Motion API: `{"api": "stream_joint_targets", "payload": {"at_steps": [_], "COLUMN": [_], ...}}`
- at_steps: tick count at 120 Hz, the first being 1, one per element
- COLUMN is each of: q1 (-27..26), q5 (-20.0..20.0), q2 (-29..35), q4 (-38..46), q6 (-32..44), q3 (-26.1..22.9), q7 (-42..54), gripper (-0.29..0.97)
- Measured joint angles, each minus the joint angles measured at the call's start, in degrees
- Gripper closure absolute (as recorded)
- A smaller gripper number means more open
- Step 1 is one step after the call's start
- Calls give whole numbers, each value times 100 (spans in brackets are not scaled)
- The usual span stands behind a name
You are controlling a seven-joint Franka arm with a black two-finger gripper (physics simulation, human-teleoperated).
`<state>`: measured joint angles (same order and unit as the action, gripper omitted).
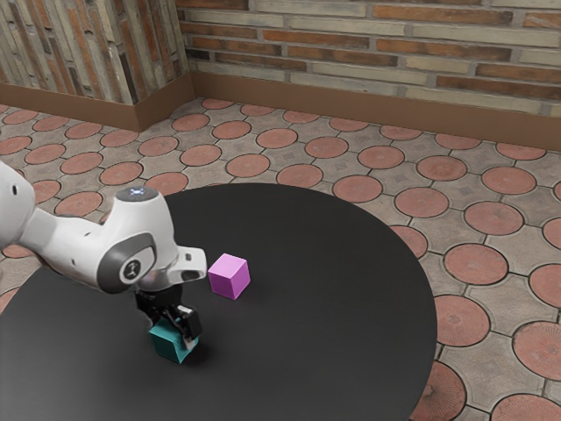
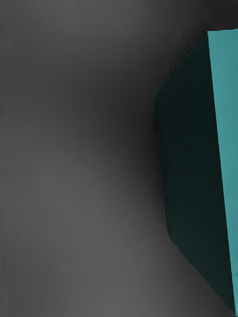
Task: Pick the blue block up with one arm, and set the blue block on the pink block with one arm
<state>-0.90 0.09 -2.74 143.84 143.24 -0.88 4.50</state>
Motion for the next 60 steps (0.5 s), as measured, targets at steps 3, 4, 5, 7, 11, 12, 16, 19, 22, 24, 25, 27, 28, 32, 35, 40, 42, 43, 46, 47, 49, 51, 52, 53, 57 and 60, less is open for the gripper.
{"api": "stream_joint_targets", "payload": {"at_steps": [3,4,5,7,11,12,16,19,22,24,25,27,28,32,35,40,42,43,46,47,49,51,52,53,57,60], "q1": [-4,-4,-4,-3,4,7,18,26,34,38,39,40,41,43,41,34,34,33,31,29,24,20,18,16,8,2], "q5": [0,0,0,0,-1,-1,-1,-1,-1,0,1,4,6,13,19,27,31,32,36,39,43,49,53,56,84,103], "q2": [0,0,0,-1,-3,-2,-2,-1,-1,-1,-1,-1,-1,-1,-1,1,4,6,14,17,22,26,29,31,48,56], "q4": [2,2,3,3,4,4,5,5,5,5,5,5,5,5,5,3,1,1,-14,-27,-51,-79,-92,-105,-167,-227], "q6": [5,7,9,11,17,18,22,25,27,29,30,31,32,35,37,38,39,39,37,35,31,27,25,23,6,-19], "q3": [0,0,0,0,0,0,0,0,0,0,1,4,4,4,5,8,7,7,6,7,9,10,10,11,12,13], "q7": [13,17,21,29,45,49,63,74,84,90,93,98,100,107,112,118,120,121,124,124,125,126,126,126,125,123], "gripper": [5,6,7,8,12,13,16,19,21,23,24,24,24,25,26,26,26,26,27,27,28,28,29,29,29,30]}}
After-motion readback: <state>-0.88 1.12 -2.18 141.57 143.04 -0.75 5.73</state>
